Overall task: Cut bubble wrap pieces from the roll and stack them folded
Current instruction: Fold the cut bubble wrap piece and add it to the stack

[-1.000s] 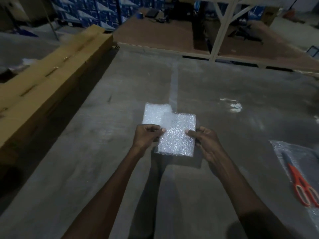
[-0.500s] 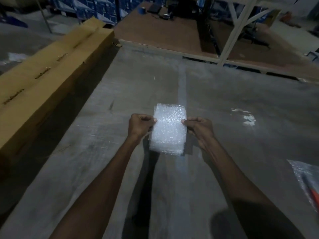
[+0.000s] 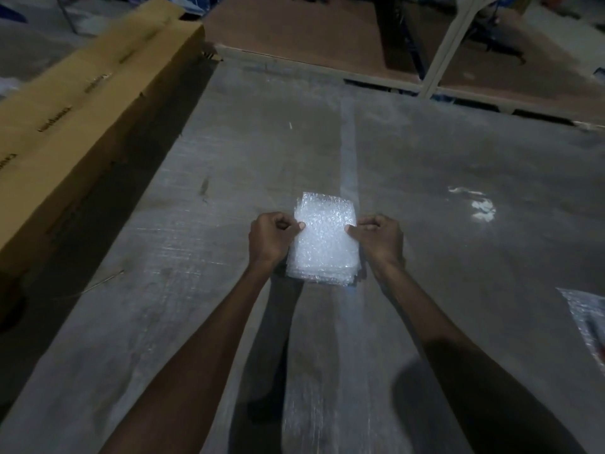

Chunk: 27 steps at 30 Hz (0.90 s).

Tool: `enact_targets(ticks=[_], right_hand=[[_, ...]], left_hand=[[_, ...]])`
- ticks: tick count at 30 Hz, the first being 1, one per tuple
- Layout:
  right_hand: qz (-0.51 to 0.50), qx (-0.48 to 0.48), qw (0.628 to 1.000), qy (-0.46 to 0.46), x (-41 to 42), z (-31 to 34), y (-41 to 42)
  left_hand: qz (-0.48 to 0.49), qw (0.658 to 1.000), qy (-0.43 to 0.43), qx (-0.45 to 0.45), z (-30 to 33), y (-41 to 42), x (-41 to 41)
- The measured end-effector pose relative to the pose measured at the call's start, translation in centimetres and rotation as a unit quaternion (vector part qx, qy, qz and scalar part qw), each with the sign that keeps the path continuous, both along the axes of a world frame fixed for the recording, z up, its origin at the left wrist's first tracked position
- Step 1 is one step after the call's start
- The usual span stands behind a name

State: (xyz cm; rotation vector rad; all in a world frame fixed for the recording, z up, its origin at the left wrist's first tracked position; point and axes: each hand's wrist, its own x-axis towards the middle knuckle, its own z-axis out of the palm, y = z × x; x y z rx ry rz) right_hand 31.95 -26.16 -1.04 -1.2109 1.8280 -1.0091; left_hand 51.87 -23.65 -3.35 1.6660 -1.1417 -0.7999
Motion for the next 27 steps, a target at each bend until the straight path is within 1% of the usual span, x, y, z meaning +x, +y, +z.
enact_targets(ticks=[2, 4, 5, 7, 9, 10, 13, 15, 18, 21, 24, 27], right_hand=[[0.012, -0.037, 0.997, 0.060, 0.2, 0.6, 0.4], [0.037, -0.104, 0.987, 0.116, 0.3, 1.1, 0.8], [0.059, -0.146, 0.977, 0.142, 0.4, 1.3, 1.0], [0.111, -0.227, 0.947, 0.196, 1.2, 1.7, 1.3], [0.168, -0.258, 0.922, 0.234, 2.1, 1.4, 1.2], [0.200, -0.245, 0.916, 0.248, 2.4, 1.0, 1.0], [0.273, -0.161, 0.903, 0.291, 2.6, -0.9, 0.7], [0.291, -0.132, 0.896, 0.308, 2.3, -1.9, 0.9], [0.301, -0.125, 0.889, 0.322, 1.7, -3.2, 1.5], [0.306, -0.130, 0.878, 0.343, 0.8, -4.7, 2.2], [0.314, -0.112, 0.875, 0.351, 0.2, -5.6, 2.4], [0.323, -0.113, 0.867, 0.361, -0.2, -6.1, 2.5]], left_hand=[[0.010, 1.000, -0.021, -0.016, 0.6, 0.2, 0.0], [0.015, 0.996, -0.071, -0.051, 1.3, 0.7, -0.1], [0.001, 0.991, -0.104, -0.081, 1.5, 0.9, -0.3], [-0.068, 0.972, -0.183, -0.132, 1.3, 1.4, -0.9], [-0.148, 0.948, -0.256, -0.121, 0.5, 1.4, -1.7], [-0.182, 0.935, -0.288, -0.098, 0.0, 1.3, -1.9], [-0.248, 0.896, -0.368, -0.013, -0.7, 1.1, -2.1], [-0.266, 0.879, -0.396, 0.008, -1.0, 1.1, -1.9], [-0.276, 0.858, -0.432, 0.025, -2.0, 1.1, -1.4], [-0.277, 0.856, -0.435, 0.017, -2.9, 1.2, -1.0], [-0.261, 0.865, -0.429, 0.003, -3.8, 1.7, -0.7], [-0.254, 0.870, -0.422, 0.013, -4.3, 1.8, -0.4]])
